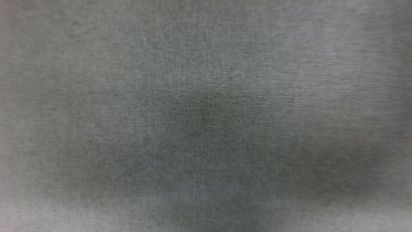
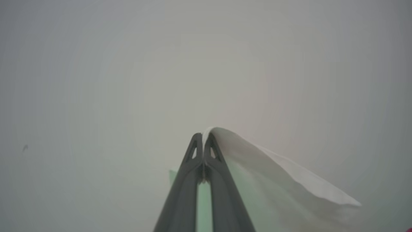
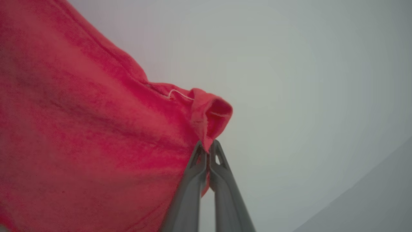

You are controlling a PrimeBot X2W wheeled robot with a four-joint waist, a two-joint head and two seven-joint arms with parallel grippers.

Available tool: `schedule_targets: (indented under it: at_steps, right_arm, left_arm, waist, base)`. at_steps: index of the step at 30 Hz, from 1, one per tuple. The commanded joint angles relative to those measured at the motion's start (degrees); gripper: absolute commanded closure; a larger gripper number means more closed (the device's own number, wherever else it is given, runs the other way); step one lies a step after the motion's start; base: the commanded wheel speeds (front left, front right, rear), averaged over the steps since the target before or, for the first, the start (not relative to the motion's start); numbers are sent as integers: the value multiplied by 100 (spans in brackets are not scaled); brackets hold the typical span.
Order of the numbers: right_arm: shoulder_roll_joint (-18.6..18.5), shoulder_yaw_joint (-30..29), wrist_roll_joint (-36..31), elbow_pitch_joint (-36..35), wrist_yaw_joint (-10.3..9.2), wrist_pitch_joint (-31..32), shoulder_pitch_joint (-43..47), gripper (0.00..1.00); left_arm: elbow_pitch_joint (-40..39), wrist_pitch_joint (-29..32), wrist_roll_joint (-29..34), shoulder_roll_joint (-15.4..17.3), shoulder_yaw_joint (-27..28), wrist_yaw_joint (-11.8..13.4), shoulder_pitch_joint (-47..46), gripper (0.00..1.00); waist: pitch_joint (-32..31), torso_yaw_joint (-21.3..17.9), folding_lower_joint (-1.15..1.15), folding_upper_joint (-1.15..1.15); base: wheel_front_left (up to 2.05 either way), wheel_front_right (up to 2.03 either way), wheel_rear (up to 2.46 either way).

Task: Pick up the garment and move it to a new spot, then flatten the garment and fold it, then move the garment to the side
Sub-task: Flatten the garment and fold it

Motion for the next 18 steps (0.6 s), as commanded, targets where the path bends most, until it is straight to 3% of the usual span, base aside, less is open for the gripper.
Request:
schedule_targets:
  at_steps: [1, 8, 18]
  right_arm:
    - [50, -151, -66, -35, -6, -26, 47, 100]
    - [326, -699, -625, 58, -6, -27, 376, 100]
    - [508, -821, -778, 562, -6, -28, 507, 100]
  left_arm:
    - [-28, -2, 85, -24, 59, -30, 96, 100]
    - [253, -3, 339, -208, 488, -220, 748, 100]
    - [955, -3, 519, -468, 815, -412, 1292, 100]
  waist:
    - [632, 238, 0, 0]
    - [656, 333, 0, 0]
    - [194, 466, 0, 0]
  base:
    - [0, 0, 0]
    - [0, 0, 0]
    - [0, 0, 0]
